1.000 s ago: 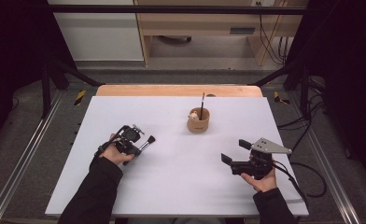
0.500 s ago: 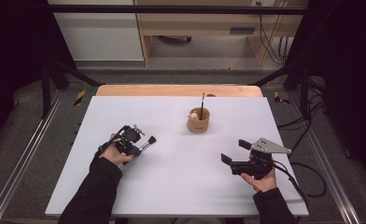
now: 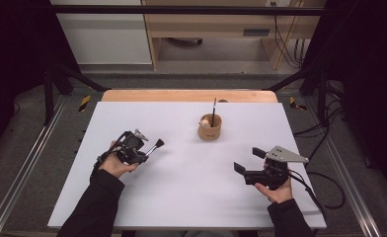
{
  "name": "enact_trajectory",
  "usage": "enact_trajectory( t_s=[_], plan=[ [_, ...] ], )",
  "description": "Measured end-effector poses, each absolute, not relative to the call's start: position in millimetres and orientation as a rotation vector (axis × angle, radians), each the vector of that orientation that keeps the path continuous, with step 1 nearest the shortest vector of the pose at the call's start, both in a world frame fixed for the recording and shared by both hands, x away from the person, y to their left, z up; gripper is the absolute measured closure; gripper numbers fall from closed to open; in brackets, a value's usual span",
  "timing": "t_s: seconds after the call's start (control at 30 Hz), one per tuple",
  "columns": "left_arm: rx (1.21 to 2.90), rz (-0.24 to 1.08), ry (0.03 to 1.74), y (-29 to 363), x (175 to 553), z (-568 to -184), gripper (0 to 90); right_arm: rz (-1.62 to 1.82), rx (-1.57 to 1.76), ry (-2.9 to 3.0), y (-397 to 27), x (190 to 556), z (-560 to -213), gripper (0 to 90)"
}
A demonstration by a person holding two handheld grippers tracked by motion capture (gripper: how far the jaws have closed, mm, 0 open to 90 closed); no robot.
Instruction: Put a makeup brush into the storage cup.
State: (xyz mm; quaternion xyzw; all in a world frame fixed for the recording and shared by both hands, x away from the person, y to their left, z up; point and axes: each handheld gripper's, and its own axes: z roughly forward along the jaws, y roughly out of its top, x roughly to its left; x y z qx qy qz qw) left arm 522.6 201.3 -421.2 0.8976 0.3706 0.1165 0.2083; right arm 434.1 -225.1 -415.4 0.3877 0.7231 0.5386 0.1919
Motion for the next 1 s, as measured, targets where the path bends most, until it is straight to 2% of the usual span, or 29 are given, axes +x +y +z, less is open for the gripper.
enact_trajectory(
  t_s=[0.57, 1.0],
  plan=[
    [2.314, 0.396, 0.976, 192.4, 485.2, -404.6, 78.7, 1.512, 1.092, 2.027, -224.7, 433.6, -414.9, 9.2],
    [2.23, 0.418, 0.981, 189.2, 471.2, -402.9, 78.7, 1.512, 1.089, 2.024, -224.7, 433.3, -414.6, 9.1]
  ],
)
